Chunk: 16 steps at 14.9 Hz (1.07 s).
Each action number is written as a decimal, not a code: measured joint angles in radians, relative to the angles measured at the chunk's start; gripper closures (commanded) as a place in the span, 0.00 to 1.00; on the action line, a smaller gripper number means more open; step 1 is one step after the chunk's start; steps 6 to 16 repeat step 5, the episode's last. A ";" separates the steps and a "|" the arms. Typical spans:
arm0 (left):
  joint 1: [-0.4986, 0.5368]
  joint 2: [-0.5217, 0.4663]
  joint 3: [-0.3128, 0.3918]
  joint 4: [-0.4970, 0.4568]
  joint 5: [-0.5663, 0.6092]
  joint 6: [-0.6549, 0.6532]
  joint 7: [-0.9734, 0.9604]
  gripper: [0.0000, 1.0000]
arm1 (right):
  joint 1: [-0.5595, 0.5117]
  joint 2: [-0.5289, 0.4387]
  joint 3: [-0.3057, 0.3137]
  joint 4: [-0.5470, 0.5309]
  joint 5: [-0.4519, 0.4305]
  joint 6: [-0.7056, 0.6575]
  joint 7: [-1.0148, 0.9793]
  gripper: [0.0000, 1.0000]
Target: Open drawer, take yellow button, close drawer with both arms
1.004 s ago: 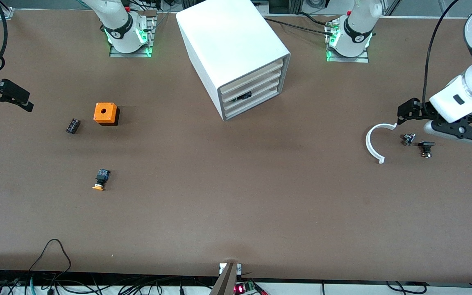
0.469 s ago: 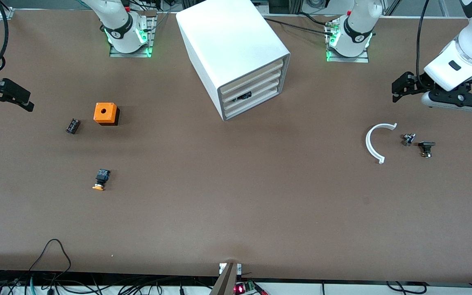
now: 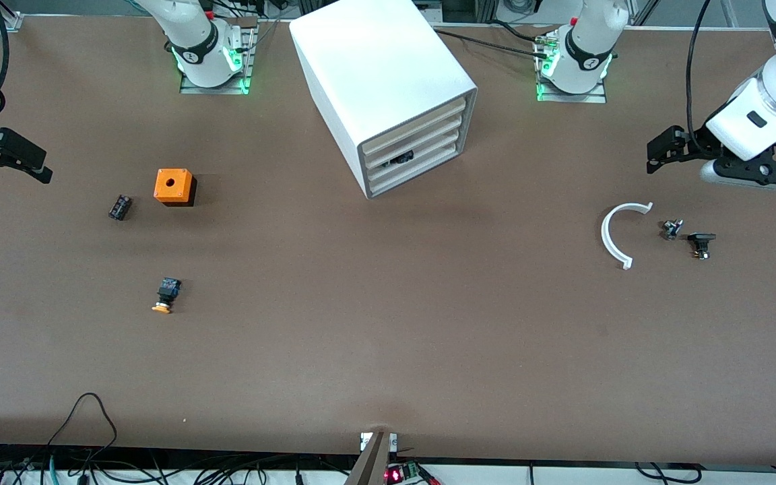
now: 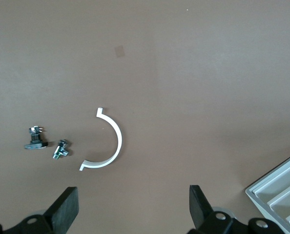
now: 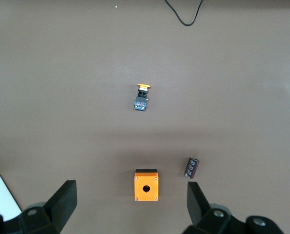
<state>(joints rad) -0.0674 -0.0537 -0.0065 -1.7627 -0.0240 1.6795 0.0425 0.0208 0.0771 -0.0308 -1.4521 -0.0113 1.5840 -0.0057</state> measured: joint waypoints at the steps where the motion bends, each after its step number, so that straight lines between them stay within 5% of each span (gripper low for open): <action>1: -0.001 0.002 0.000 0.002 0.000 0.001 -0.001 0.00 | -0.001 0.000 0.000 0.000 0.000 0.000 0.000 0.00; 16: -0.005 0.023 0.000 0.032 0.000 -0.002 -0.001 0.00 | -0.004 0.000 -0.002 0.000 0.000 0.000 0.000 0.00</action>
